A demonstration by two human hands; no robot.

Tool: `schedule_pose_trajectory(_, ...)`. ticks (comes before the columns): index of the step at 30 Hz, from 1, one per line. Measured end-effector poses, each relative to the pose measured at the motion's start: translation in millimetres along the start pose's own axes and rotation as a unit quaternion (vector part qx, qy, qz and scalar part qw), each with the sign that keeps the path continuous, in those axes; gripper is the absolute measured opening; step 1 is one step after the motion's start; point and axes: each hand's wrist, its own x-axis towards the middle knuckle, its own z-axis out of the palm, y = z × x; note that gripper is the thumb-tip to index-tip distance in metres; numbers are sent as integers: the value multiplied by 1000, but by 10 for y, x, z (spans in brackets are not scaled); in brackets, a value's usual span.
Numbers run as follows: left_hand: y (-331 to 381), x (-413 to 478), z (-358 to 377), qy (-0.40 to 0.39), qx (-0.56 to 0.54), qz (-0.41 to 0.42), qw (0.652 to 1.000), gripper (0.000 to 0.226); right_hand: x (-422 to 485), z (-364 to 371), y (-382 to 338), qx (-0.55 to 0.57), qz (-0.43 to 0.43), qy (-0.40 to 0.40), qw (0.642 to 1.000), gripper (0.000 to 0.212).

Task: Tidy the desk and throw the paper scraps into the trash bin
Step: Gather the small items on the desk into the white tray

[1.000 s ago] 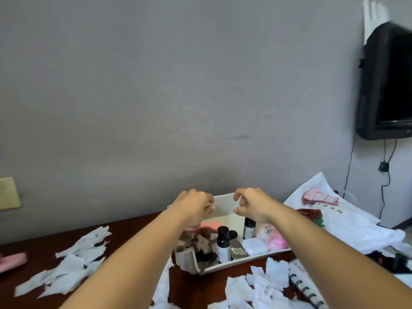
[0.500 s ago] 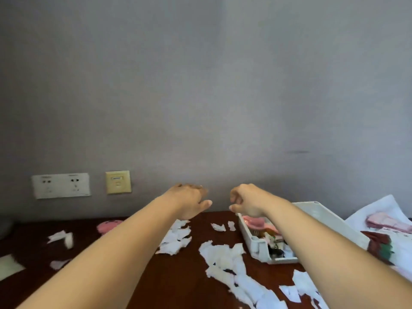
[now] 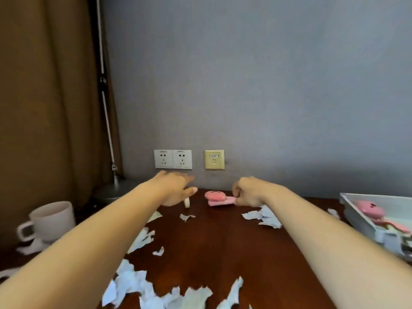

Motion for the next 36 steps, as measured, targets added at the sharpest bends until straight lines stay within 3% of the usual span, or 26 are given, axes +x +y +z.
schedule_pose_trajectory(8,-621,-101,554,-56,-21,-50,997,59,486,460,-350,34,-16,-33,999,50)
schedule_pose_trajectory(17,-716,303,1242,-88,-61,-53,993,68,1065,977,-204,-13,32,42,999,67)
schedule_pose_trajectory(23,-644,636,1461,-62,-110,-41,991,70,1321,1339,-50,-33,23,82,996,68)
schedule_pose_trajectory(28,-546,917,1493,-26,-161,-39,986,75,1355,1444,31,27,17,102,994,65)
schedule_pose_trajectory(36,-237,1306,1433,-3,-195,-18,981,55,1375,1473,63,43,11,127,991,62)
